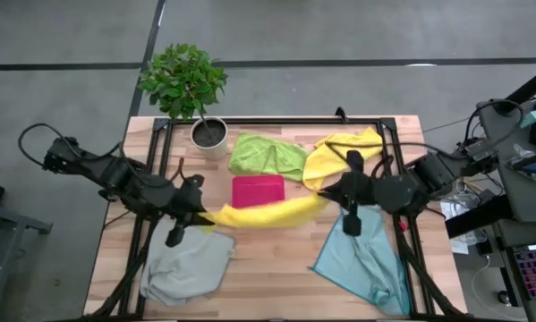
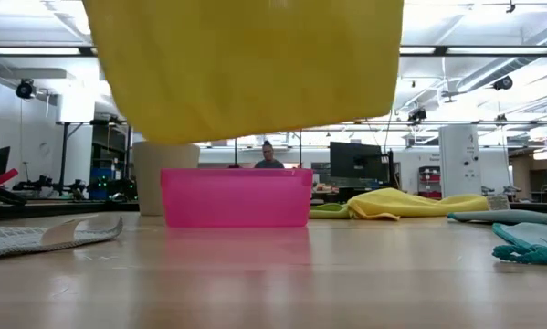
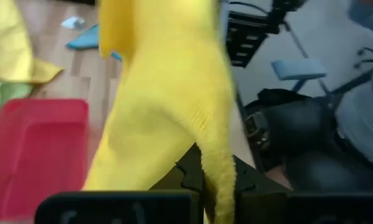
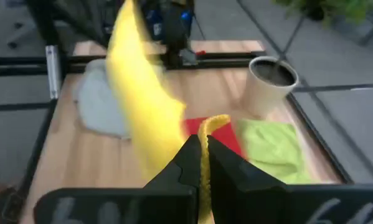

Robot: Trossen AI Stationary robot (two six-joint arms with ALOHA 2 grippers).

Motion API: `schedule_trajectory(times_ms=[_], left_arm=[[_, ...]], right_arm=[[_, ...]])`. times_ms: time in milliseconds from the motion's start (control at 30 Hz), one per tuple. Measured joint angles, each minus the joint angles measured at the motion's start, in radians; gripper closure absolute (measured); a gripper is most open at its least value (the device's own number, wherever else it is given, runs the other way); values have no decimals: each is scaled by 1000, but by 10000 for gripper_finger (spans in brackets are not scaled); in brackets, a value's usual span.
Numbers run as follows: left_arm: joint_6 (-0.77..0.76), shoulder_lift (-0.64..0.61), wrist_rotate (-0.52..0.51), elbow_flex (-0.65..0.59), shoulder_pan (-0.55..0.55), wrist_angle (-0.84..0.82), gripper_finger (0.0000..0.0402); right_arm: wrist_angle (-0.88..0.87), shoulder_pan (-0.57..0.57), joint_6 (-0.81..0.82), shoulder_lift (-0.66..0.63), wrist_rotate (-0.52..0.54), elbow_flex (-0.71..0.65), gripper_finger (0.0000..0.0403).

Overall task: Fold microfiber towels
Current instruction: Fold the bottom yellow microfiber cloth

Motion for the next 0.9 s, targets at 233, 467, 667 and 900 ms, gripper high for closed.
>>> schedule_trajectory(times_ms=[233,467,667,900], left_arm=[[22,2,41,12,0,-13,402],[-51,2,-70,13,0,-128,402],[-57,23,-137,13,1,-145,401],[-47,97,-131,-1,-12,-151,401]], right_arm=[[5,37,48,2,263,-2,394],[-104,13,193,4,222,-6,394],[-204,6,313,20,374,-29,394],[-207,25,376,49,298,-113,394]])
